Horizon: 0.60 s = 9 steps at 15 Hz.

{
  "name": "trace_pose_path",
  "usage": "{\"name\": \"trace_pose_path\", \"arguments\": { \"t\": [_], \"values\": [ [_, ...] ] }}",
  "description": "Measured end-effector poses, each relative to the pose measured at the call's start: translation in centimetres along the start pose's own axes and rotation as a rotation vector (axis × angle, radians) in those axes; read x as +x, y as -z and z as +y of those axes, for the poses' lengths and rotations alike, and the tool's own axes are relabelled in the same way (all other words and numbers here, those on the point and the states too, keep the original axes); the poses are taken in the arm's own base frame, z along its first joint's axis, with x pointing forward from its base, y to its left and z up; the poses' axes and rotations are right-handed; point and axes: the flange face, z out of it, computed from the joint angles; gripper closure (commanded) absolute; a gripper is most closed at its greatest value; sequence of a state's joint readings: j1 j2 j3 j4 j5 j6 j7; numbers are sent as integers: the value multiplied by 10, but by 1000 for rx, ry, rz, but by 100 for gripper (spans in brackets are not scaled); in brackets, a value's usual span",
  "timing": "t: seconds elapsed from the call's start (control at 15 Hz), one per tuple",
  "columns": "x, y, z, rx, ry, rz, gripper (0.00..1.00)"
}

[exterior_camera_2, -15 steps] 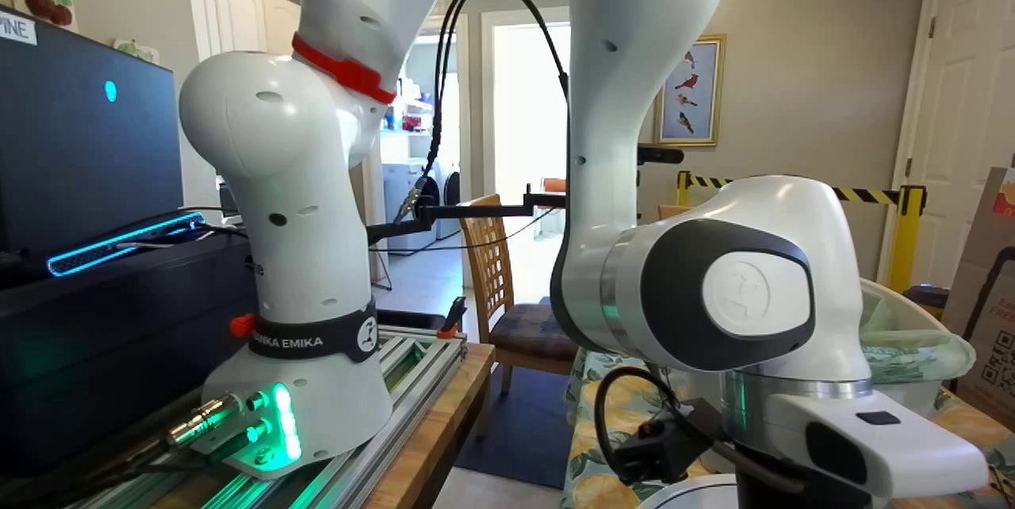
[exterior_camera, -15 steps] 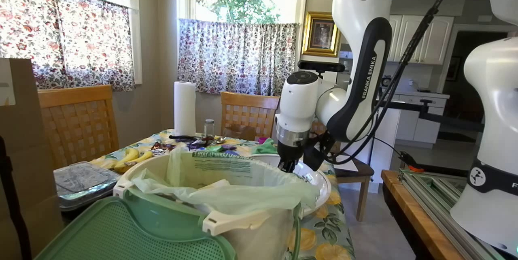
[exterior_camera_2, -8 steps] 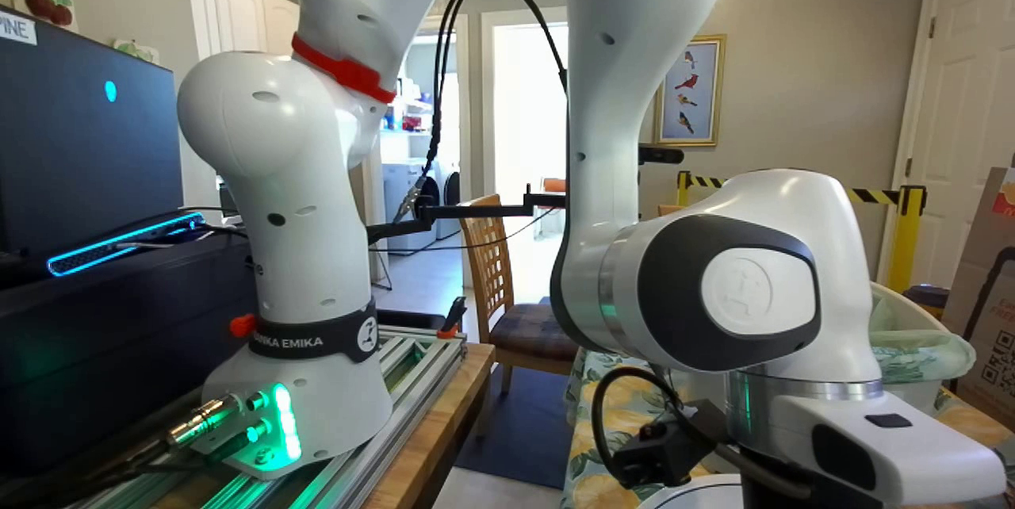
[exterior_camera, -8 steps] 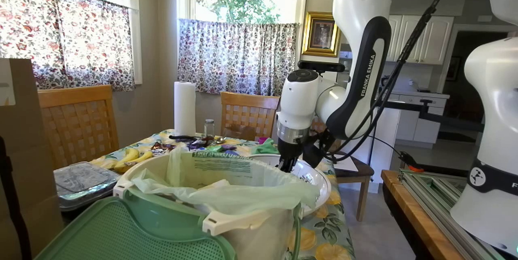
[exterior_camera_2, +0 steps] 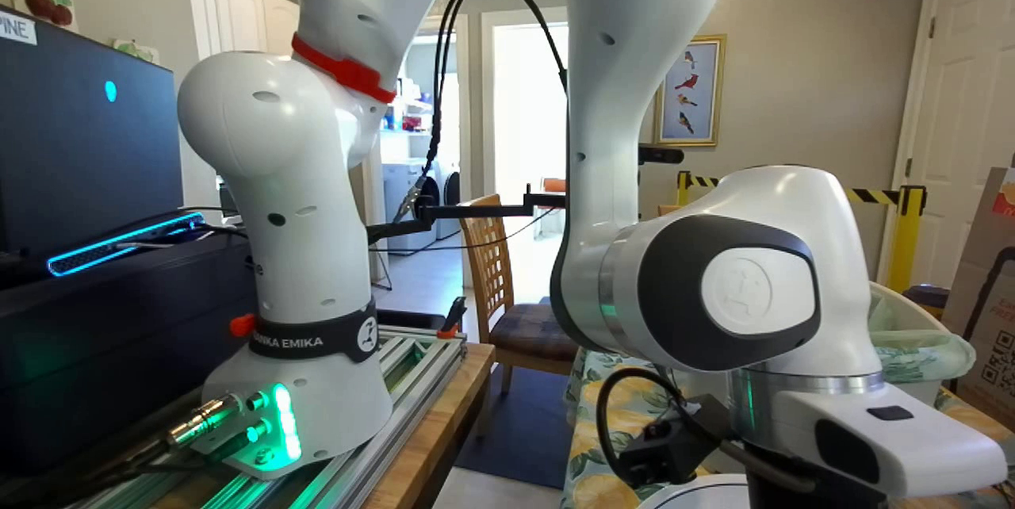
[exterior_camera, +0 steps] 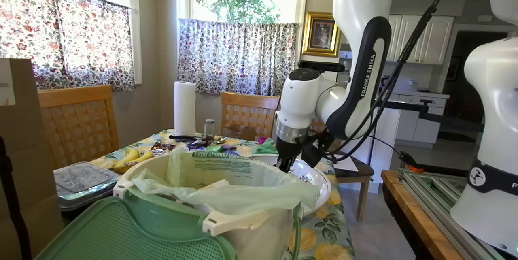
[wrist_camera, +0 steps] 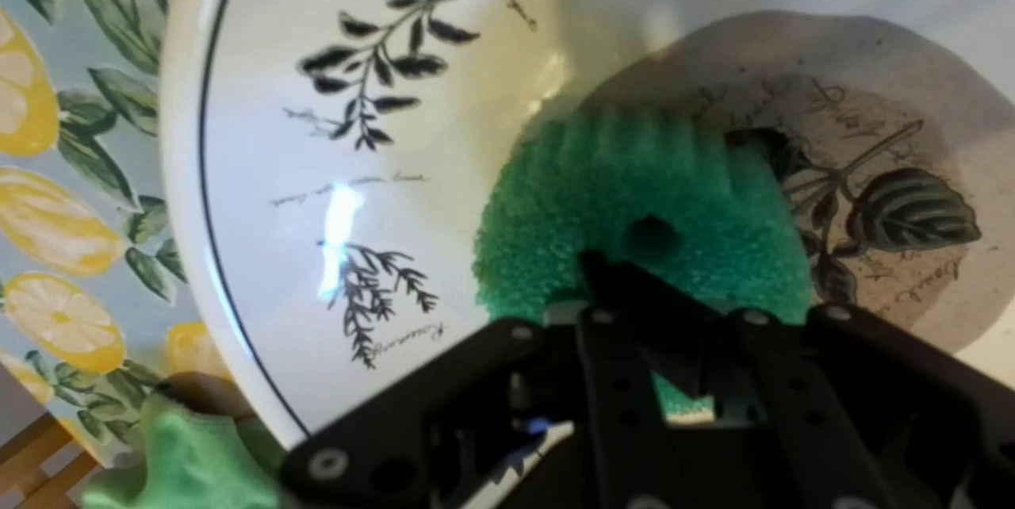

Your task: Stir in the bowl, then remove the sponge from the bowl

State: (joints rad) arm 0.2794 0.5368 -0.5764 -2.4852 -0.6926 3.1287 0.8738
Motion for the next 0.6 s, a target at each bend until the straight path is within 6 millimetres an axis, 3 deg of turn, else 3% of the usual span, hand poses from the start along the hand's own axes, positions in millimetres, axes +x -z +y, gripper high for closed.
{"name": "trace_pose_path", "arguments": {
  "t": [0.4, 0.47, 0.6],
  "values": [
    [8, 17, -16, 74, 14, 68, 99],
    [8, 18, -18, 81, 16, 72, 69],
    [8, 20, -22, 89, 22, 73, 62]
  ]
}}
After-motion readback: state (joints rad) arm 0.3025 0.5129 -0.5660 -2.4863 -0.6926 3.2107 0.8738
